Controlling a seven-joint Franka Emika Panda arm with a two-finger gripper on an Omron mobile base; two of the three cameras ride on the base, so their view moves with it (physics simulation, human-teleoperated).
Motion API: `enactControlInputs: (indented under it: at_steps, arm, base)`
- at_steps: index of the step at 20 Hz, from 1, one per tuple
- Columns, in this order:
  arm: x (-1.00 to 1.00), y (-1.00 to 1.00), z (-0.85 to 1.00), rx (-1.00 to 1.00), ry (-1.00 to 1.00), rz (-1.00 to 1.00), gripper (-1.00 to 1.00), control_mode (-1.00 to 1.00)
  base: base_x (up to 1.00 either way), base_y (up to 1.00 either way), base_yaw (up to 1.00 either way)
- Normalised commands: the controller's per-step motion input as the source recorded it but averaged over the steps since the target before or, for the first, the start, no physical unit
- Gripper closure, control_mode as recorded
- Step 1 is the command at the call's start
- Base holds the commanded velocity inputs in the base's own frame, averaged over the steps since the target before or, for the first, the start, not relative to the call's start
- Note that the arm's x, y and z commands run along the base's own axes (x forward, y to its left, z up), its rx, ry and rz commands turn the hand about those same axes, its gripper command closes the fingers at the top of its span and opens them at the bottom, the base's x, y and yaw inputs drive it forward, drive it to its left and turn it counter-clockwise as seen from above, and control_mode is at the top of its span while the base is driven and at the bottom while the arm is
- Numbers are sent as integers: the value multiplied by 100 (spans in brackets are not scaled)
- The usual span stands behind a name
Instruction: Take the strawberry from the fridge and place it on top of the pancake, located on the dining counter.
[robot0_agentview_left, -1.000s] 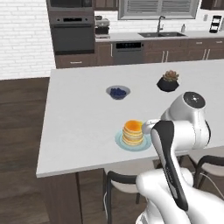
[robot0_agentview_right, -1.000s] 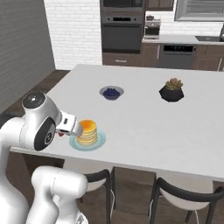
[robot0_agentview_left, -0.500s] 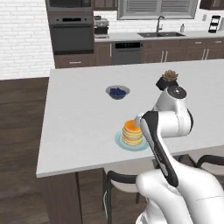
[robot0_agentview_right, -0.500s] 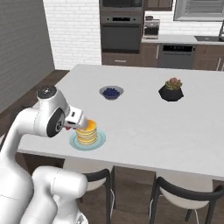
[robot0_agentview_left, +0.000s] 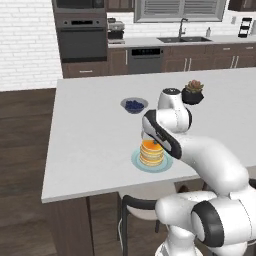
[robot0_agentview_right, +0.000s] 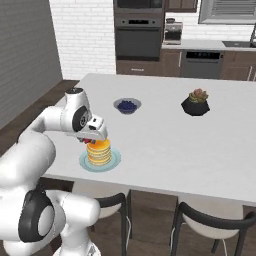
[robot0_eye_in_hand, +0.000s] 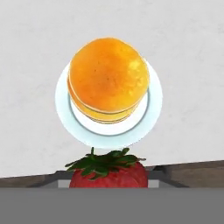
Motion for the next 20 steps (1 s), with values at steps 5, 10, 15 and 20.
enactControlInputs:
  at_steps: [5,10,15,20]
  arm:
    - [56,0,-43,0,9,0,100,-100]
    - [52,0,-48,0,0,0,100,-100]
    - [47,0,-37,0,1,0,100,-100]
    - [1,-1,-21,0,0,0,100,-100]
  base:
    - [0,0,0]
    - [0,0,0]
    - [0,0,0]
    - [0,0,0]
